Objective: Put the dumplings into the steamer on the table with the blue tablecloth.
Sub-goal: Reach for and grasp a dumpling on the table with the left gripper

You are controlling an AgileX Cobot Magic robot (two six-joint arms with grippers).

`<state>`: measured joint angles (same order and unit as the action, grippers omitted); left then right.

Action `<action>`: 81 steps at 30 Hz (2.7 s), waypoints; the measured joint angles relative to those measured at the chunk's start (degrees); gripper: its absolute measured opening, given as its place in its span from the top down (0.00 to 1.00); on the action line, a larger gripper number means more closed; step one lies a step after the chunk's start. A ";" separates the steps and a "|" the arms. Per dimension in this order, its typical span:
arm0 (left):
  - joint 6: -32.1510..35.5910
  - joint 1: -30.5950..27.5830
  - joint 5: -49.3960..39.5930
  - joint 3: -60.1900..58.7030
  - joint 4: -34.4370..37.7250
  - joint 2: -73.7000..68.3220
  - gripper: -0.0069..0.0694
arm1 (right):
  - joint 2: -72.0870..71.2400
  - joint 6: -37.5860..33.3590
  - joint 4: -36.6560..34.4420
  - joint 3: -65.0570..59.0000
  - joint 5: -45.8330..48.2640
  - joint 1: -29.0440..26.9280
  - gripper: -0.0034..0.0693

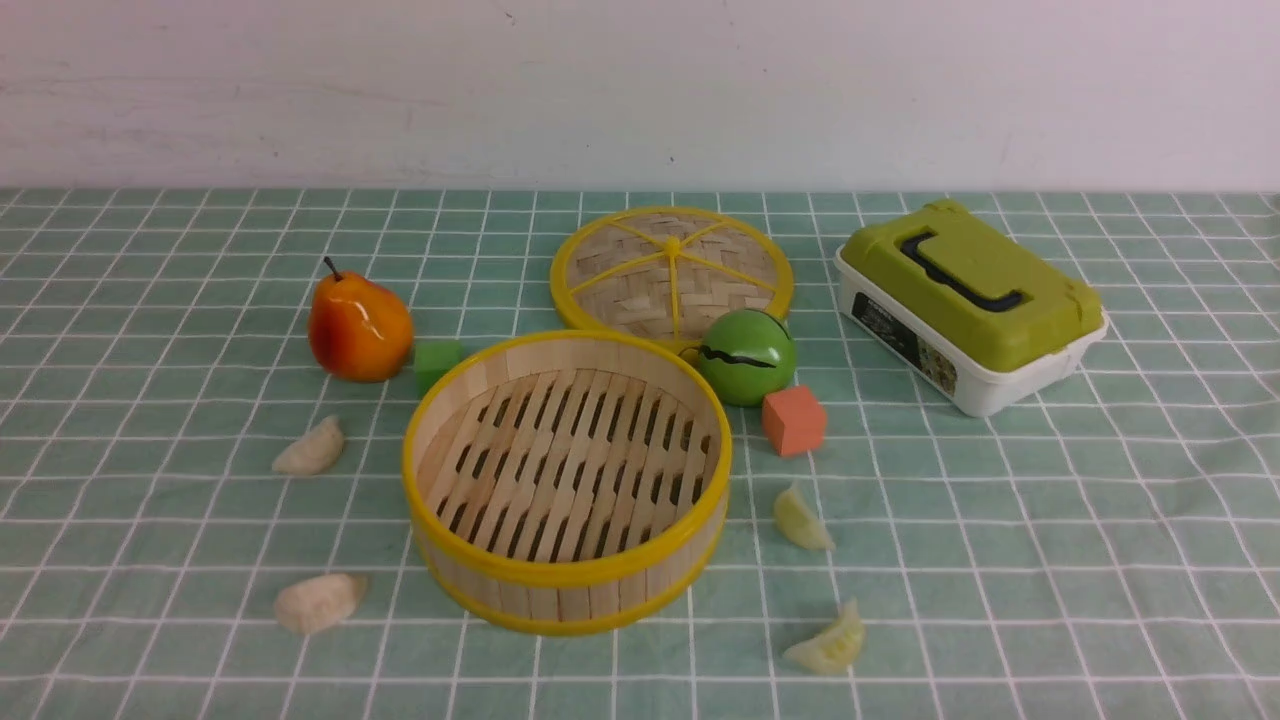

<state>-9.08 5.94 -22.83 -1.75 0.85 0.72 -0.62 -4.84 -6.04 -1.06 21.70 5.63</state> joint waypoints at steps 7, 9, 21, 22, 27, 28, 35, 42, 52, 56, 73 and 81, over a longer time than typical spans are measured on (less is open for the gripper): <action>0.00 0.00 0.00 0.00 0.00 0.00 0.92 | 0.00 0.00 0.00 0.00 0.00 0.00 0.91; 0.00 0.00 0.00 0.00 0.00 0.00 0.91 | 0.00 0.00 0.00 0.00 0.00 0.00 0.91; 0.00 0.00 0.00 0.00 0.03 0.00 0.90 | 0.00 0.00 0.00 0.00 0.00 0.00 0.91; 0.00 0.00 0.00 0.00 0.03 0.00 0.90 | 0.00 0.00 0.00 0.00 0.00 0.00 0.91; 0.00 0.00 0.11 0.00 0.03 0.00 0.90 | 0.00 0.00 0.00 0.00 0.00 0.00 0.91; 0.00 0.00 0.18 0.00 0.03 0.00 0.90 | 0.00 0.00 0.00 0.00 0.00 0.00 0.91; 0.00 0.00 2.93 0.00 0.03 0.00 0.90 | 0.00 0.00 0.05 -0.11 -1.72 0.00 0.90; 0.00 0.00 17.38 0.00 0.03 0.00 0.89 | 0.00 0.00 0.05 -0.54 -17.19 0.00 0.88; -3.60 0.00 43.46 0.00 0.03 0.00 0.88 | 0.00 4.84 -0.19 -0.54 -47.06 0.00 0.86; -19.96 0.00 52.33 0.71 -0.28 0.00 0.87 | 0.00 14.54 -1.80 -0.39 -53.70 0.00 0.85; -35.98 0.00 10.35 41.65 -20.85 -40.21 0.87 | 23.88 -3.27 -2.46 25.40 -17.91 0.00 0.97; -17.22 0.00 -5.36 42.75 -0.85 -60.75 0.87 | 43.02 -9.96 -13.53 31.06 14.32 0.80 0.97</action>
<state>-26.30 5.94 -28.19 41.00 0.00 -60.03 42.40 -14.80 -19.56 30.00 36.02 6.43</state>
